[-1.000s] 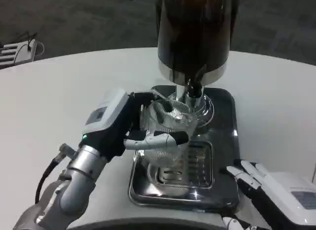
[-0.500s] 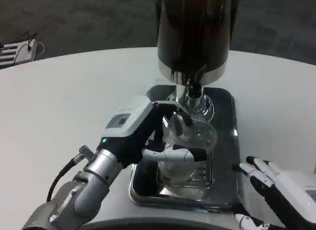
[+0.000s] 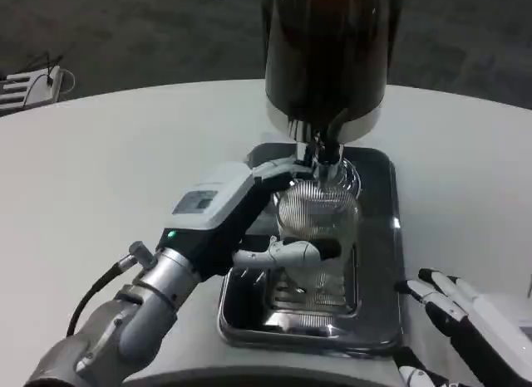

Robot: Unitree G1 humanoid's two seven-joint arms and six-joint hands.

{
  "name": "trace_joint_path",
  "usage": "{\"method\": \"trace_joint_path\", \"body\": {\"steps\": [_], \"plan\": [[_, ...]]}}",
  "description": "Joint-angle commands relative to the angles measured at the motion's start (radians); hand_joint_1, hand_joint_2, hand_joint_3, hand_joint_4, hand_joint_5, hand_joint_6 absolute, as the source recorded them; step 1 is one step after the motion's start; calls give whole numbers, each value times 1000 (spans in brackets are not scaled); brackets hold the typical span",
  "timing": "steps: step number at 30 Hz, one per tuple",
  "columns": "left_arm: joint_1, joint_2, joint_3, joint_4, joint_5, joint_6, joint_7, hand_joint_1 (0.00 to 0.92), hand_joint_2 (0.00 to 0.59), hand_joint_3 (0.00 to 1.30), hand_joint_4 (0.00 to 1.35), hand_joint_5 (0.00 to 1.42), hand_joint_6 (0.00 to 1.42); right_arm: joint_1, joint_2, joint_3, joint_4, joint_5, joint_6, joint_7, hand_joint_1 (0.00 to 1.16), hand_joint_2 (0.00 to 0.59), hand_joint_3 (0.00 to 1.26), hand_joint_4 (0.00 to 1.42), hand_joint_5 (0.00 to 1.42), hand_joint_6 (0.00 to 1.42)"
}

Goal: Grasp the cup under the faucet to collect the drink, then remove the cup.

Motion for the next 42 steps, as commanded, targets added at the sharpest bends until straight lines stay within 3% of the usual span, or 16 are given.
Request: {"method": "trace_joint_path", "body": {"steps": [1, 6, 10, 14, 17, 22, 26, 30, 42], "plan": [[20, 17, 17, -18, -40, -22, -35, 33, 48, 98, 1, 134, 311, 12, -3, -2, -2, 3, -7, -10, 252, 509, 105, 0, 0, 83], [24, 31, 28, -23, -100, -49, -132, 3, 51, 34, 0, 49, 215, 10, -5, -1, -1, 7, -8, -8, 251, 508, 105, 0, 0, 83], [79, 57, 64, -74, -169, -86, -194, 0, 60, 52, 0, 96, 239, 3, -4, 0, 5, 9, -5, -9, 250, 508, 105, 0, 0, 83], [215, 101, 146, -204, -272, -96, -236, 0, 71, 111, 97, 207, 343, -2, -5, -3, 9, 11, -3, -11, 249, 507, 105, 0, 0, 83], [351, 128, 241, -355, -388, -106, -268, 0, 77, 157, 152, 248, 374, -8, -5, -4, 13, 12, 0, -13, 249, 507, 105, 0, 0, 83], [459, 131, 320, -588, -555, -30, -382, 0, 86, 223, 234, 341, 421, -27, -4, 8, 24, 10, 5, -8, 249, 507, 105, 0, 0, 83], [420, 130, 298, -745, -722, 128, -578, 0, 89, 142, 147, 288, 338, -37, -1, 22, 25, 2, 8, -5, 249, 507, 105, 0, 0, 83], [349, 106, 281, -795, -786, 227, -692, 0, 95, 92, 90, 240, 268, -40, -1, 27, 19, -6, 13, -2, 249, 507, 105, 0, 0, 83], [152, 36, 242, -742, -715, 324, -784, 0, 100, 59, 55, 189, 147, -25, 2, 25, 1, -9, 18, -5, 249, 507, 105, 0, 0, 83]]}}
